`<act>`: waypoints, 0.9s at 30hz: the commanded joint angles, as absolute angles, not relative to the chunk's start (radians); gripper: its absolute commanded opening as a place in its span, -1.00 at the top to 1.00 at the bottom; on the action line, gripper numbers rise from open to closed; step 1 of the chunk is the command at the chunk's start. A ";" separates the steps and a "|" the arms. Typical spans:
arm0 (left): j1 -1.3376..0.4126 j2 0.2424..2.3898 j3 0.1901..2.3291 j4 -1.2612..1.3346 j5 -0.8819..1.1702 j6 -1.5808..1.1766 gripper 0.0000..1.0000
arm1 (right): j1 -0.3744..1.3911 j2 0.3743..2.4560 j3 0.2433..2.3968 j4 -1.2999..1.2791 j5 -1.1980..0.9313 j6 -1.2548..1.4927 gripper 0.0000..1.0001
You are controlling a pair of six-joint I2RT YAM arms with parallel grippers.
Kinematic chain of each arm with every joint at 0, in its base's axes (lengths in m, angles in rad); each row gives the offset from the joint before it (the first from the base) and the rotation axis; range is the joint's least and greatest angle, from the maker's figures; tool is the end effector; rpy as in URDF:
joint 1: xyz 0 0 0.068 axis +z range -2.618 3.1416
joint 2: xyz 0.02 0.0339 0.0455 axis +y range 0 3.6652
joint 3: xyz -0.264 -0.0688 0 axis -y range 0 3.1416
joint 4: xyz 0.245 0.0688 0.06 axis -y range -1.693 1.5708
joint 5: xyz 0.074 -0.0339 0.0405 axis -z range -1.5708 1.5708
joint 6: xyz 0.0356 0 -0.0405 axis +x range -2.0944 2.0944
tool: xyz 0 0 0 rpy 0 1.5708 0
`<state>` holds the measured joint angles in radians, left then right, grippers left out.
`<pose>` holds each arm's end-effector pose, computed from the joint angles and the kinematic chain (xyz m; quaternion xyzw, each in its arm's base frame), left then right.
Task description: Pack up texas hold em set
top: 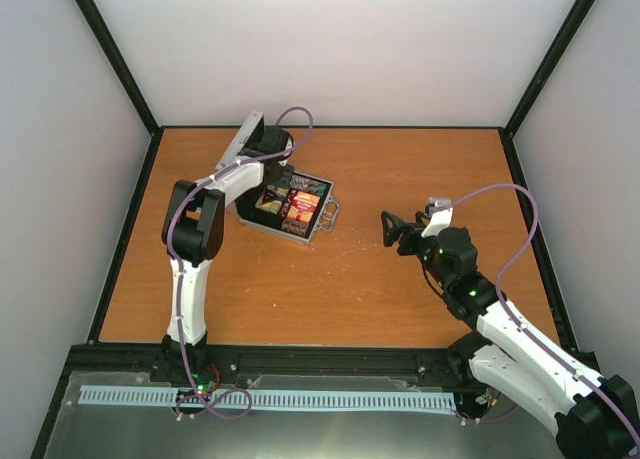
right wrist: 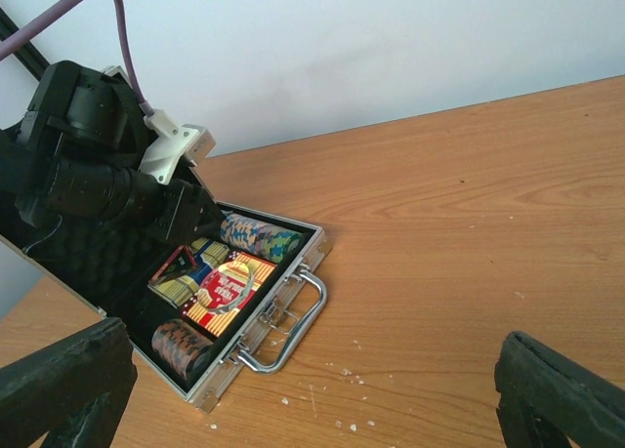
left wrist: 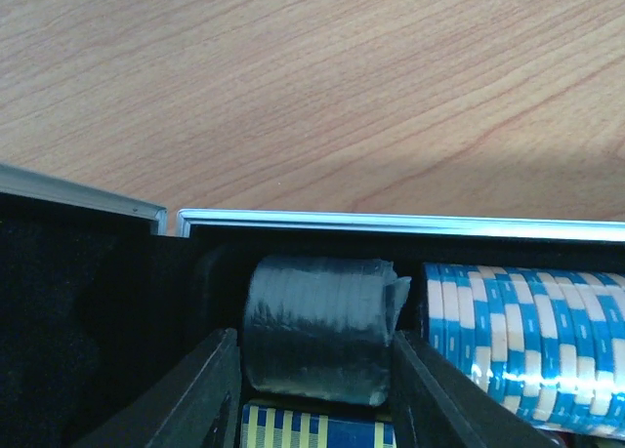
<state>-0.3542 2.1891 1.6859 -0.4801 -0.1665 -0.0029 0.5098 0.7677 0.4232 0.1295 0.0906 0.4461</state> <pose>0.4495 -0.1599 0.1722 0.1430 0.9434 0.0271 0.2981 0.1655 0.0889 0.2472 0.0036 0.7786 0.2569 0.5725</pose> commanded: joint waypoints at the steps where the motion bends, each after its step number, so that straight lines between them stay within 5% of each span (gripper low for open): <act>1: -0.360 2.164 1.710 -0.504 -0.118 0.012 0.12 | 0.502 0.769 0.423 0.139 0.097 0.444 -1.00; 19: -0.360 2.021 1.599 -0.421 -0.113 -0.007 -0.16 | 0.502 0.773 0.424 0.139 0.097 0.445 -1.00; 27: -0.360 1.866 1.507 -0.351 0.192 -0.022 -0.35 | 0.501 0.773 0.426 0.139 0.094 0.446 -1.00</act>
